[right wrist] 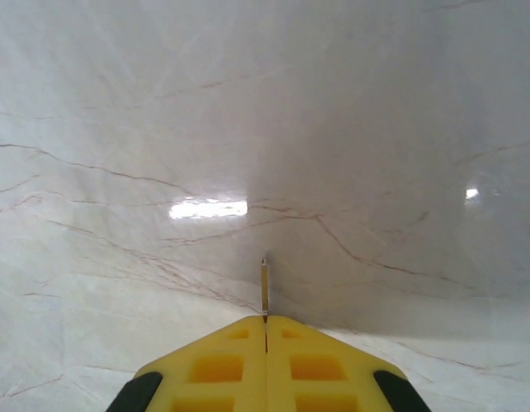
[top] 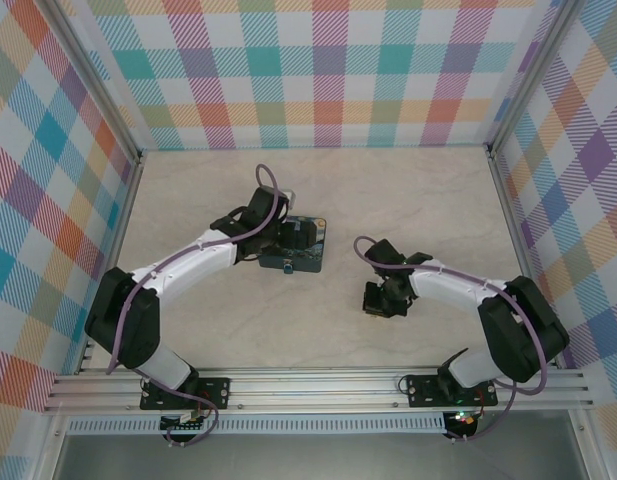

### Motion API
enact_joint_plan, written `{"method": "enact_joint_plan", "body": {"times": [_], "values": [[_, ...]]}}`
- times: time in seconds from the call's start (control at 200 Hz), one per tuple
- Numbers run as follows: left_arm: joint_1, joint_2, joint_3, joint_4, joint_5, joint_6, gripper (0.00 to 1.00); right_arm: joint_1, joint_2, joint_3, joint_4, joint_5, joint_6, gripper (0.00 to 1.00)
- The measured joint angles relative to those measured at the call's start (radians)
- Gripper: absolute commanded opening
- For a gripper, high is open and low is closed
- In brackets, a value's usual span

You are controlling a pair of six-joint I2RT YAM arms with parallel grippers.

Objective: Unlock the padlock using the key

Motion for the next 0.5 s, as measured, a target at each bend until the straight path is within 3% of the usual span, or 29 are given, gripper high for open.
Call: {"method": "enact_joint_plan", "body": {"times": [0.31,0.5], "values": [[0.027,-0.106,-0.004,-0.022,0.019,-0.001,1.0,0.0,-0.15,-0.012,0.066,-0.009,-0.042,0.0],[0.038,-0.226,-0.068,0.07,0.206,0.0,1.0,0.0,-0.362,-0.061,0.293,-0.098,-0.125,0.0]]}}
